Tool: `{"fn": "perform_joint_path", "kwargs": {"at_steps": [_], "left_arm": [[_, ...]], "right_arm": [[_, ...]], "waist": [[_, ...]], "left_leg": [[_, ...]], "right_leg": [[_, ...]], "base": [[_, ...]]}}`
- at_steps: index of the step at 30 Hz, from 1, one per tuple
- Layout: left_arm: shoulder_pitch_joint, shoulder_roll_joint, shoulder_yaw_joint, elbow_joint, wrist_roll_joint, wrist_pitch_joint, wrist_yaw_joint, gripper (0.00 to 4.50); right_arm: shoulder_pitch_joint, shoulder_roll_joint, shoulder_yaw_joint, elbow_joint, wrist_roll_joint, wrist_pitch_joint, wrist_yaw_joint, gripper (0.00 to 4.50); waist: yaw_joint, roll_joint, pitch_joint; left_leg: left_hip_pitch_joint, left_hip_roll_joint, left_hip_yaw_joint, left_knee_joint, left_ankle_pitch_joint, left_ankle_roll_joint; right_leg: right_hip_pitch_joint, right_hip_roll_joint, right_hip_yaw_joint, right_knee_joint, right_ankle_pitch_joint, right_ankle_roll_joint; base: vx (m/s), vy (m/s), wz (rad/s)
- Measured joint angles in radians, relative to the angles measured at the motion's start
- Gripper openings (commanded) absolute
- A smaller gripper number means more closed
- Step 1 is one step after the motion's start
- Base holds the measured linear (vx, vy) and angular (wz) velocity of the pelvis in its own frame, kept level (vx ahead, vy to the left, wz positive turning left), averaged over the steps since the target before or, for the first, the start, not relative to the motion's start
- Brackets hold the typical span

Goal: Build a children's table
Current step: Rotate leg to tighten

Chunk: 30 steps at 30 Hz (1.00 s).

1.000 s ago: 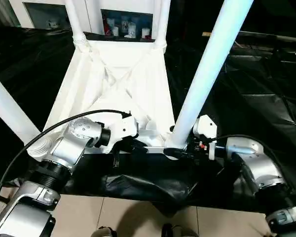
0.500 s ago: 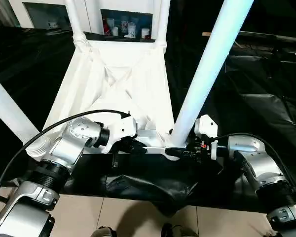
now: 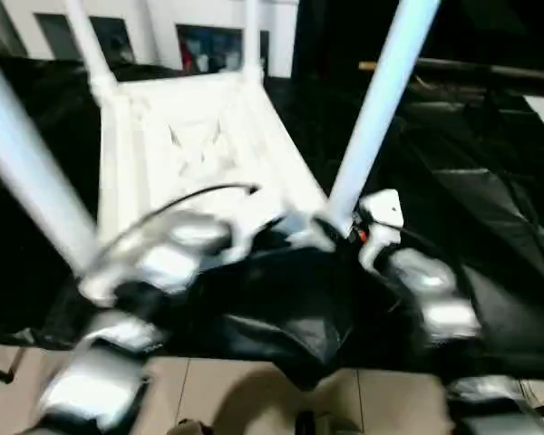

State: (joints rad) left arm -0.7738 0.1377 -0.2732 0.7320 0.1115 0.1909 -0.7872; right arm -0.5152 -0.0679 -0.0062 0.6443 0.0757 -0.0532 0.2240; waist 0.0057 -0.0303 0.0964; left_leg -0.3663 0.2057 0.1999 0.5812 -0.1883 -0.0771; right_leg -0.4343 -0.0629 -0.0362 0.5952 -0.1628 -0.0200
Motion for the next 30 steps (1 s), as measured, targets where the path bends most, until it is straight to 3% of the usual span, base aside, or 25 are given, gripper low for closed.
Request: {"fn": "perform_joint_path", "kwargs": {"at_steps": [6, 7, 8, 11, 15, 21, 25, 30], "left_arm": [[-0.011, -0.014, -0.008, 0.028, 0.012, -0.027, 0.028, 0.00], [-0.010, -0.013, -0.009, 0.028, 0.013, -0.031, 0.028, 0.00], [-0.009, -0.011, -0.010, 0.028, 0.013, -0.034, 0.028, 0.00], [-0.002, 0.025, -0.009, 0.019, 0.019, -0.054, 0.024, 0.00], [0.004, 0.058, 0.002, 0.011, 0.018, -0.062, 0.003, 0.00], [0.056, 0.157, -0.001, -0.068, -0.020, -0.113, -0.190, 0.00], [0.109, 0.237, -0.025, -0.152, -0.069, -0.154, -0.376, 0.00], [0.130, 0.261, -0.040, -0.195, -0.091, -0.169, -0.476, 0.00]], "right_arm": [[-0.014, 0.016, -0.004, 0.018, -0.030, -0.003, -0.054, 2.67], [-0.013, 0.015, -0.005, 0.018, -0.026, -0.005, -0.047, 3.22], [-0.012, 0.015, -0.006, 0.018, -0.024, -0.007, -0.041, 3.36], [0.036, 0.005, -0.006, -0.022, 0.011, -0.051, 0.064, 3.43], [0.044, -0.035, 0.016, -0.066, 0.043, -0.062, 0.184, 3.83], [0.046, -0.197, 0.058, -0.152, 0.125, 0.026, 0.535, 3.83], [0.071, -0.279, 0.119, -0.185, 0.130, 0.040, 0.734, 3.83], [0.079, -0.304, 0.167, -0.190, 0.128, 0.044, 0.854, 3.83]], "waist": [[0.001, 0.002, -0.002], [0.001, 0.002, -0.002], [0.001, 0.002, -0.002], [-0.005, 0.001, -0.001], [-0.017, -0.003, 0.002], [-0.011, -0.003, 0.003], [-0.001, -0.003, 0.003], [0.017, -0.003, 0.003]], "left_leg": [[-0.001, 0.000, 0.000, -0.001, 0.000, 0.000], [-0.001, 0.000, -0.001, -0.001, 0.000, 0.000], [-0.001, 0.000, -0.001, -0.002, 0.000, 0.000], [-0.002, 0.001, -0.001, -0.003, 0.000, 0.000], [-0.003, 0.001, -0.007, -0.004, 0.000, 0.000], [-0.002, 0.002, -0.006, -0.009, 0.000, 0.001], [-0.002, 0.002, -0.004, -0.009, 0.003, 0.006], [-0.002, 0.001, 0.000, -0.007, 0.000, 0.011]], "right_leg": [[0.001, 0.000, -0.001, 0.000, -0.001, 0.001], [0.001, 0.000, -0.001, 0.000, -0.001, 0.001], [0.001, 0.000, -0.001, 0.000, -0.001, 0.001], [0.000, 0.001, -0.002, 0.000, 0.000, 0.002], [-0.002, 0.003, -0.004, -0.001, 0.000, 0.003], [-0.002, 0.004, -0.005, -0.001, 0.001, 0.001], [-0.004, 0.004, -0.004, -0.002, -0.002, -0.002], [-0.004, 0.001, -0.002, -0.002, -0.005, -0.006]], "base": [[0.000, 0.000, 0.00], [0.000, 0.000, 0.00], [0.000, 0.000, 0.00], [0.000, 0.000, 0.00], [0.000, 0.000, 0.00], [0.000, 0.000, 0.00], [0.015, 0.003, 0.00], [0.011, 0.004, 0.01]]}}
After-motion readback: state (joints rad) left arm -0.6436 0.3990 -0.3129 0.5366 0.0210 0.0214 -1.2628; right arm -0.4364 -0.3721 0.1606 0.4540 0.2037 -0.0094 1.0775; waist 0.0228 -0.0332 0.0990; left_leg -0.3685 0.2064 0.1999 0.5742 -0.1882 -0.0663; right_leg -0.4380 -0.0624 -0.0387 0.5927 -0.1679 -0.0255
